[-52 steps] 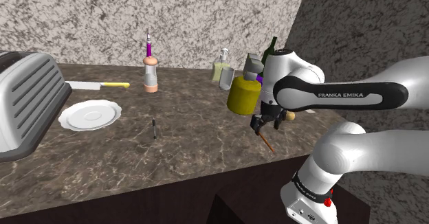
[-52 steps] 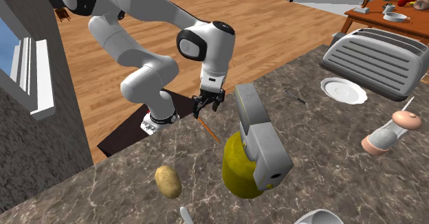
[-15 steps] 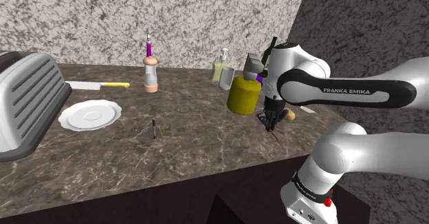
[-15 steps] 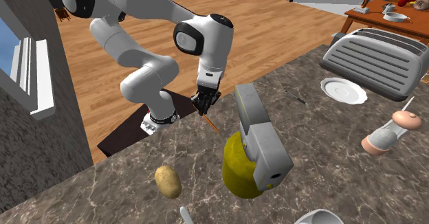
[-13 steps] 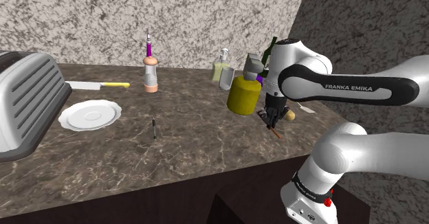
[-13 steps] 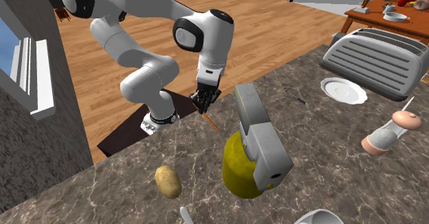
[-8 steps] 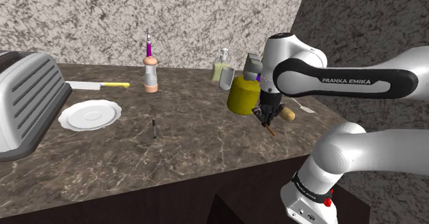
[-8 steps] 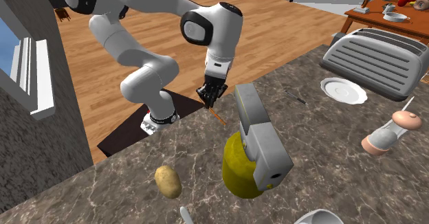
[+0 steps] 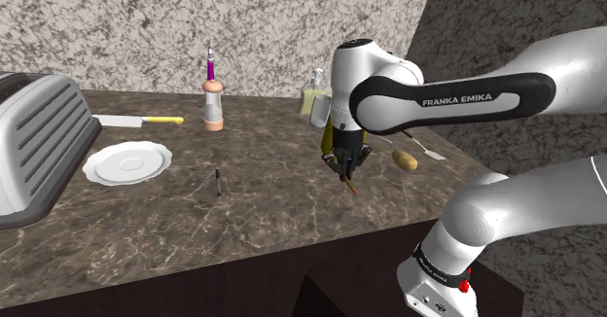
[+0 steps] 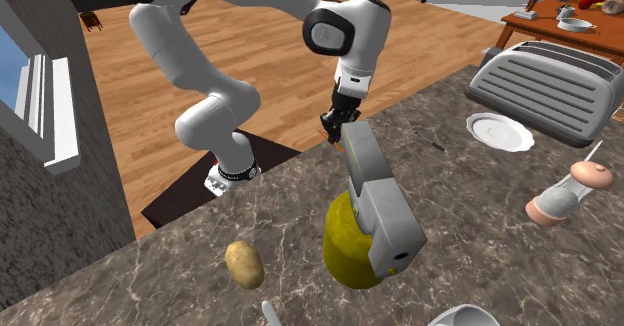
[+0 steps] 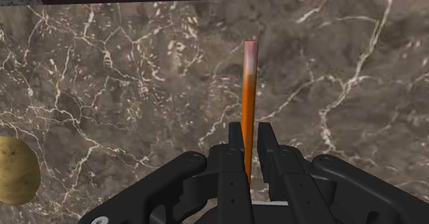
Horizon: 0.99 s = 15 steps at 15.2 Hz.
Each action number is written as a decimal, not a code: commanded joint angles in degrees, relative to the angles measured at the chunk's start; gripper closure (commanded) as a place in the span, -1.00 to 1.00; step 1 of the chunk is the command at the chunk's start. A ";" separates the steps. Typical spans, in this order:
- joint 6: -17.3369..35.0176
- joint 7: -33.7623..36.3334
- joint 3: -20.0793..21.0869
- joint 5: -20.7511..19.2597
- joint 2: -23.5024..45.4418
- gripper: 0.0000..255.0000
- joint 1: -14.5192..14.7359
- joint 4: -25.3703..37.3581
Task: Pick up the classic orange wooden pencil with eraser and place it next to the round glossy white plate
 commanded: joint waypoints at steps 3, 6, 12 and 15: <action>1.45 5.70 5.49 -0.09 8.54 1.00 -1.44 7.07; 1.92 10.34 9.63 -1.59 15.17 1.00 -2.95 12.93; 1.30 21.85 18.03 -9.10 30.79 1.00 -5.59 26.09; -0.41 28.88 21.13 -15.51 40.44 1.00 -4.90 33.67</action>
